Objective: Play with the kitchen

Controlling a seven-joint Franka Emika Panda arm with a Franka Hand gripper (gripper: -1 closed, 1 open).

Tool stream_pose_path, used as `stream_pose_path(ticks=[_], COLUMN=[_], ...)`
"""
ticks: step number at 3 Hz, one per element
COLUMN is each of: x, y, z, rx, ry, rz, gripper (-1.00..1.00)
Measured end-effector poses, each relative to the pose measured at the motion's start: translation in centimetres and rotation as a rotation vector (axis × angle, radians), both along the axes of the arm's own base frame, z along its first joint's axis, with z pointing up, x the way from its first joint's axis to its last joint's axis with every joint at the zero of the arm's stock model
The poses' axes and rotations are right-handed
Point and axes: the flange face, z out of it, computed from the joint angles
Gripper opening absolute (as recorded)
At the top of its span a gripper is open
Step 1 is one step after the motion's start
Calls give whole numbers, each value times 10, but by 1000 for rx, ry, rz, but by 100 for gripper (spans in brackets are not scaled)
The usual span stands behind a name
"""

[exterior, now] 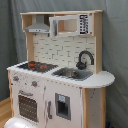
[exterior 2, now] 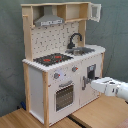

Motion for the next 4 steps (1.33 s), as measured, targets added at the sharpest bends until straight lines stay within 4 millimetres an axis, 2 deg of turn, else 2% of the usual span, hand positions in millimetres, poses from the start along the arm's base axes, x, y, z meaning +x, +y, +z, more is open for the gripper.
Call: stream_pose_path(ticks=[1, 2, 4], x=[1, 10, 46], y=[-21, -47, -75], z=[-7, -12, -20], rx=[-46, 11, 219], ry=[21, 58, 99], rz=[3, -39, -86], gripper=[100, 100, 100])
